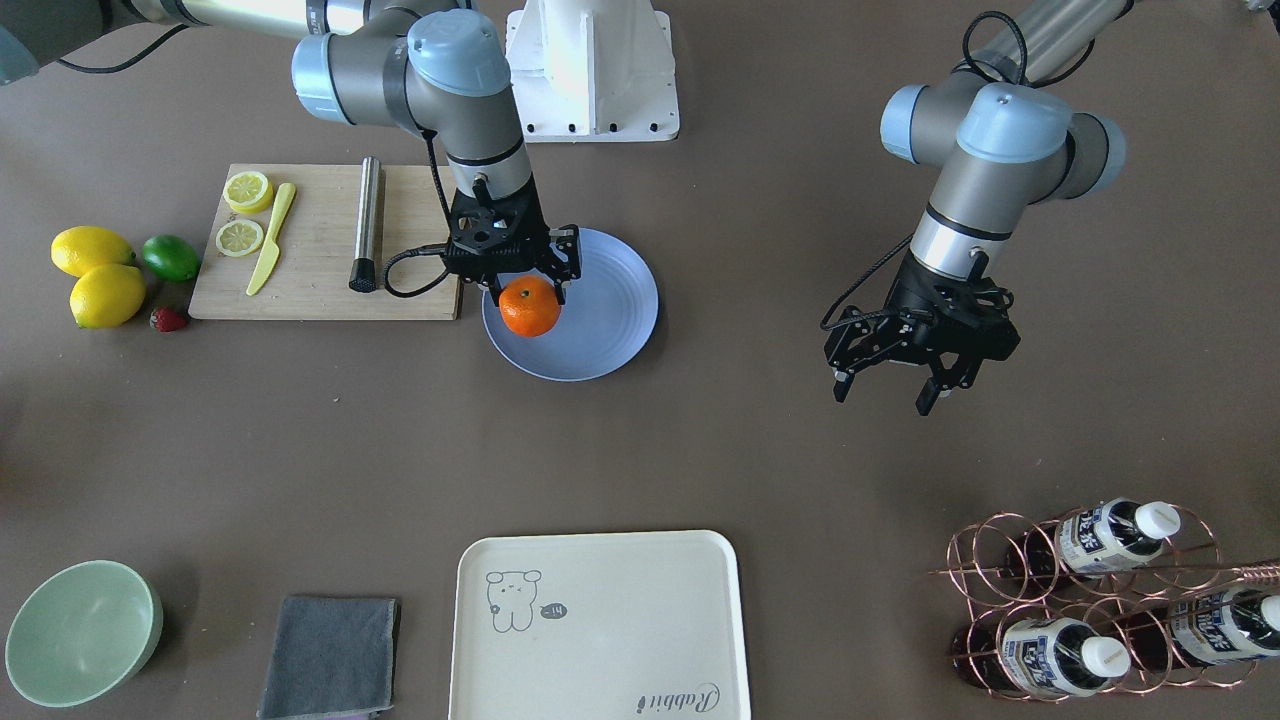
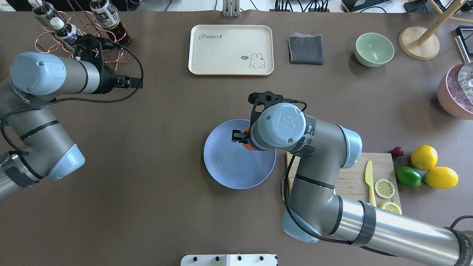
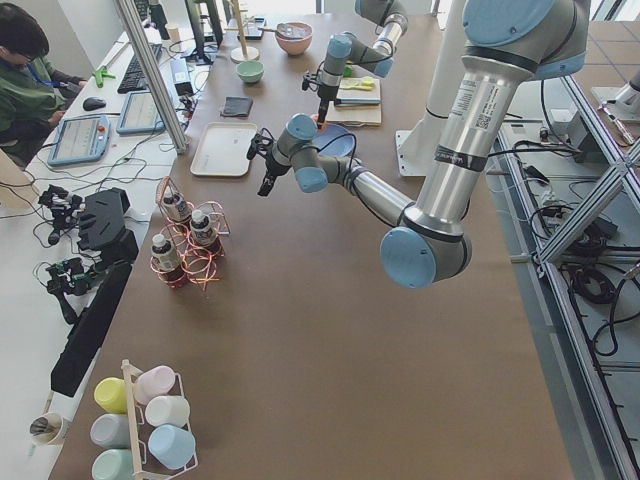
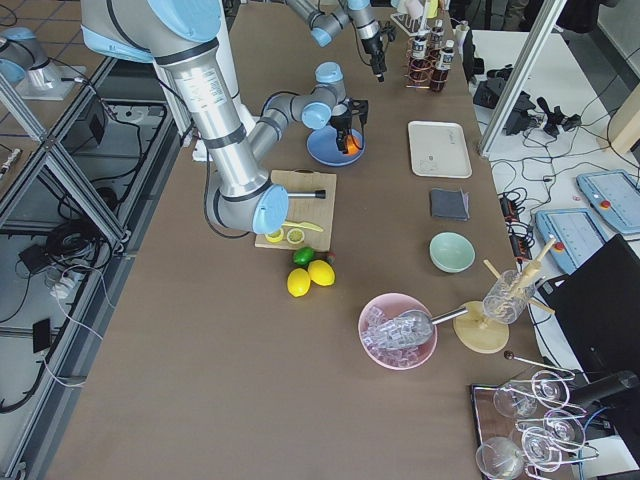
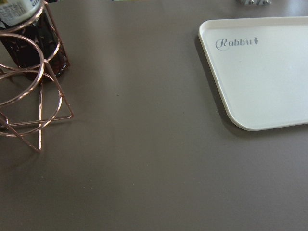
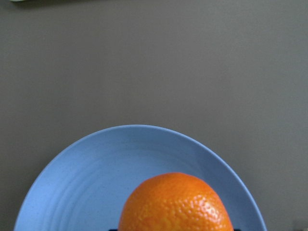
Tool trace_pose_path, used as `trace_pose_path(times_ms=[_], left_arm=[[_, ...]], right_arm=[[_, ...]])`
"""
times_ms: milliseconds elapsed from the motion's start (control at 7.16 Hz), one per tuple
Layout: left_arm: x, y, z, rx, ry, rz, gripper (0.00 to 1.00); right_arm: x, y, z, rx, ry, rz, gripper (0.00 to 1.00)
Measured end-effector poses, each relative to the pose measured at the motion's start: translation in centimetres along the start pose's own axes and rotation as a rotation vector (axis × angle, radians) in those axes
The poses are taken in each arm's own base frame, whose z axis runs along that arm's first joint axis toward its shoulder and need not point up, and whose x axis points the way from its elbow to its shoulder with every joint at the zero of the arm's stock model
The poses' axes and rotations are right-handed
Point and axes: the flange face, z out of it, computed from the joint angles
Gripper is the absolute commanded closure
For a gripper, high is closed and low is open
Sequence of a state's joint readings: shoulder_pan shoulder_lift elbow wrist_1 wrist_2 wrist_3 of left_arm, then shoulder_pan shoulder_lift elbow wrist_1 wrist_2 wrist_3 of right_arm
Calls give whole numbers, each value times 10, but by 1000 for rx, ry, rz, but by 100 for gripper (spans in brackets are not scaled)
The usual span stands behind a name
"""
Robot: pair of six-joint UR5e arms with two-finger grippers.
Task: Pick orange to plate
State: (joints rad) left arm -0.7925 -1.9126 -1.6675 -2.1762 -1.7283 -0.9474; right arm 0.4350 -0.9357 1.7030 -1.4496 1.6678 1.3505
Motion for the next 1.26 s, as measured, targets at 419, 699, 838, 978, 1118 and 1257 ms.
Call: trace_pose_path(times_ms=[419,699,838,978,1118,1257], left_arm=[[-32,-9,2,-26,-24,-9,2],[-43,-14,0,-66,-5,-25,2],[-45,-15,-1,-83,6,-30,2],[-49,-17,-3,-105,20,-33,2],[-57,-19,-7,-148,34,-28,2],[-72,-25,-13,-203,38,-17,2]], right_arm=[[-27,22,27,-24,23,-20,25],[-30,29,32,-32,29,-21,0],[-30,30,32,-34,29,-6,0],[-30,28,27,-32,24,16,0],[-29,20,16,-25,11,34,0],[-25,3,-3,-27,-4,53,0]])
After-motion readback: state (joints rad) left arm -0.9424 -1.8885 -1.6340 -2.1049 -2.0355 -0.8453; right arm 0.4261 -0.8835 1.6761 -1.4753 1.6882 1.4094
